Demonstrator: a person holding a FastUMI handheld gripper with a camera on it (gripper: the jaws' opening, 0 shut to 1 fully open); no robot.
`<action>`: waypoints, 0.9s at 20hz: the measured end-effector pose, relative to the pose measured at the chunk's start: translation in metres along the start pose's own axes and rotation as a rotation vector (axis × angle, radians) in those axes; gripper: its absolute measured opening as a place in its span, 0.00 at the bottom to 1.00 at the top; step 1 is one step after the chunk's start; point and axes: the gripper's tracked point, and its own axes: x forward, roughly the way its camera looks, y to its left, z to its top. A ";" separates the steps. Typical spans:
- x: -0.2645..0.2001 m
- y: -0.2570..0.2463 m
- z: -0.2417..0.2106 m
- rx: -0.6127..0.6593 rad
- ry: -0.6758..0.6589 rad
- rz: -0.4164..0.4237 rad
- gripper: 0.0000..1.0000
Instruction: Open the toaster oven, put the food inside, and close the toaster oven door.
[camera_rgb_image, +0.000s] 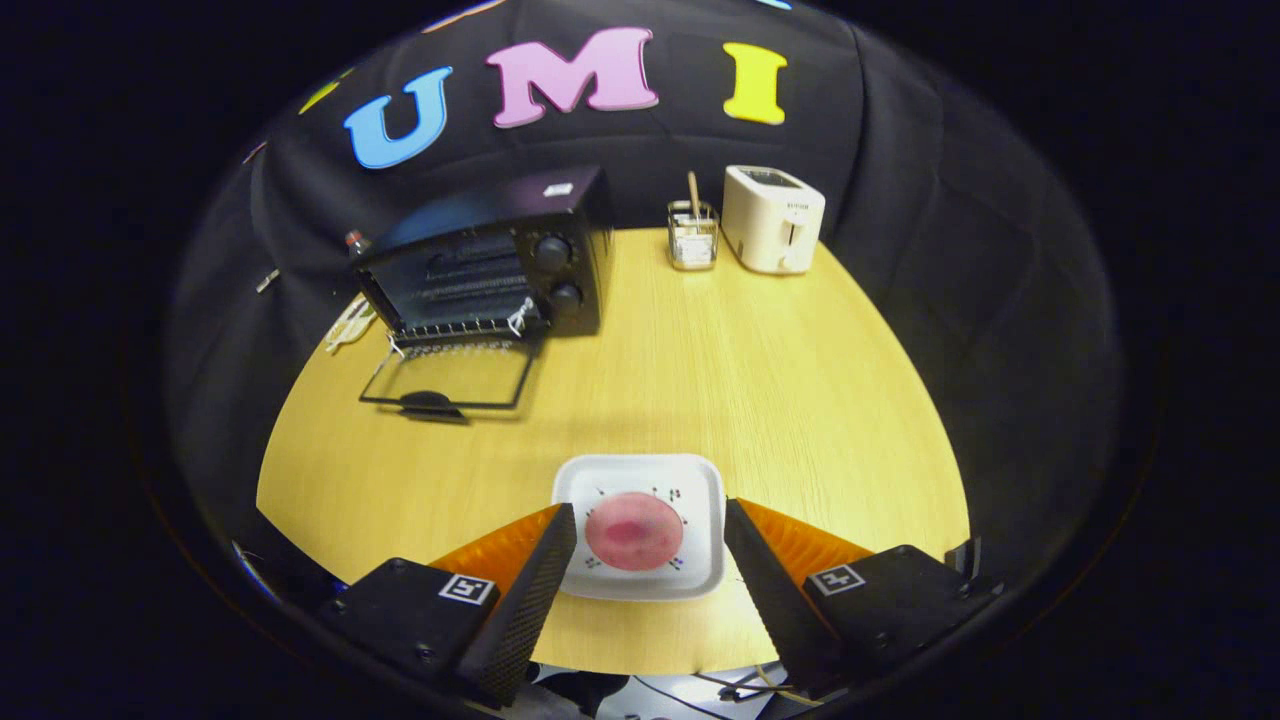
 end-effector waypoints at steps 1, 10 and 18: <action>0.012 -0.008 -0.004 0.009 0.030 0.009 0.98; 0.080 -0.045 -0.038 0.038 0.219 0.026 0.70; 0.090 -0.044 -0.052 0.023 0.316 0.017 0.53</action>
